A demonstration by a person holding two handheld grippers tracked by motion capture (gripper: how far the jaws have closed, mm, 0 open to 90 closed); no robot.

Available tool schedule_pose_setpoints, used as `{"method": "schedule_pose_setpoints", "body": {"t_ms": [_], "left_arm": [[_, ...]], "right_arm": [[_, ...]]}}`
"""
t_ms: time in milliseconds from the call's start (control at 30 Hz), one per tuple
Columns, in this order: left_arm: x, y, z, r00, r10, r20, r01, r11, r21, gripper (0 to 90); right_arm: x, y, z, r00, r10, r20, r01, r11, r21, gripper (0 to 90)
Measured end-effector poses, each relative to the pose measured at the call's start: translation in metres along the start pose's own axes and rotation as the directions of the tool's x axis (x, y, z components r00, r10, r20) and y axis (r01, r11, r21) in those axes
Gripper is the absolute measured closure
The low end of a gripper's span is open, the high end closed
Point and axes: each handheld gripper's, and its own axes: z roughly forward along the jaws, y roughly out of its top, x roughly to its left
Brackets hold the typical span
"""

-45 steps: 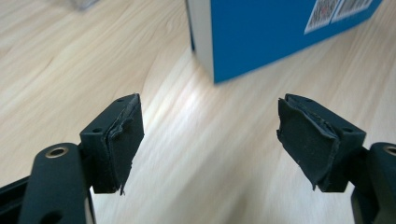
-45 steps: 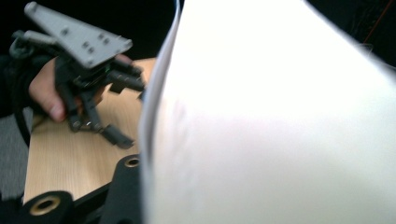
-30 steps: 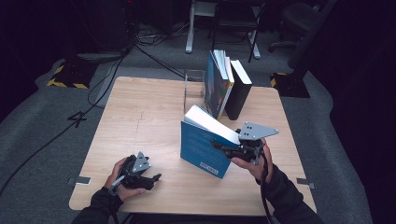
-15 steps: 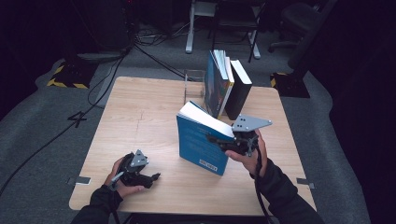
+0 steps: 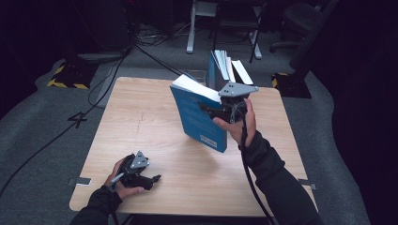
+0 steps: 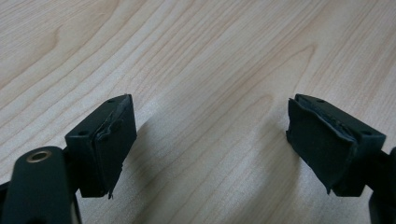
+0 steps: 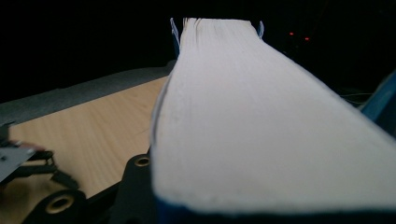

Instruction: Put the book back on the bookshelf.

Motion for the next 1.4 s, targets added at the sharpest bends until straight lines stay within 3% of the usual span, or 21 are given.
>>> {"method": "schedule_pose_setpoints", "body": {"t_ms": [133,367,567,700,967,1133,1333,1400], "left_arm": [[-0.001,-0.001,-0.001,1.0000,0.006,0.001,-0.006,1.0000,0.003,16.0],[-0.001,-0.002,-0.002,1.0000,0.001,0.001,-0.001,1.0000,0.001,16.0],[-0.001,-0.002,-0.002,1.0000,0.000,0.003,0.000,1.0000,0.002,15.9],[-0.001,-0.001,-0.001,1.0000,0.004,0.006,-0.004,1.0000,0.001,15.8],[-0.001,-0.001,-0.001,0.9999,0.007,0.008,-0.007,1.0000,0.001,16.0],[-0.001,-0.001,-0.001,0.9999,0.010,0.012,-0.010,1.0000,-0.001,16.2],[-0.002,-0.001,-0.001,0.9998,0.013,0.014,-0.013,0.9999,-0.001,16.2],[-0.002,-0.001,-0.001,0.9998,0.013,0.014,-0.013,0.9999,-0.001,16.2]], "right_arm": [[-0.013,0.009,0.013,0.9969,0.031,0.073,-0.030,1.000,-0.003,60.9],[-0.024,0.009,0.030,0.9794,0.068,0.190,-0.069,0.998,0.000,60.9],[-0.038,0.006,0.041,0.9673,0.133,0.216,-0.129,0.991,-0.031,60.9],[-0.043,0.008,0.052,0.9610,0.145,0.236,-0.139,0.989,-0.043,60.9],[-0.061,0.014,0.079,0.9249,0.221,0.309,-0.201,0.975,-0.094,60.9],[-0.069,0.014,0.100,0.9115,0.240,0.334,-0.221,0.971,-0.095,60.9],[-0.074,0.018,0.114,0.8953,0.255,0.365,-0.230,0.967,-0.110,60.9],[-0.073,0.018,0.116,0.8947,0.250,0.370,-0.223,0.968,-0.116,60.8]]}}
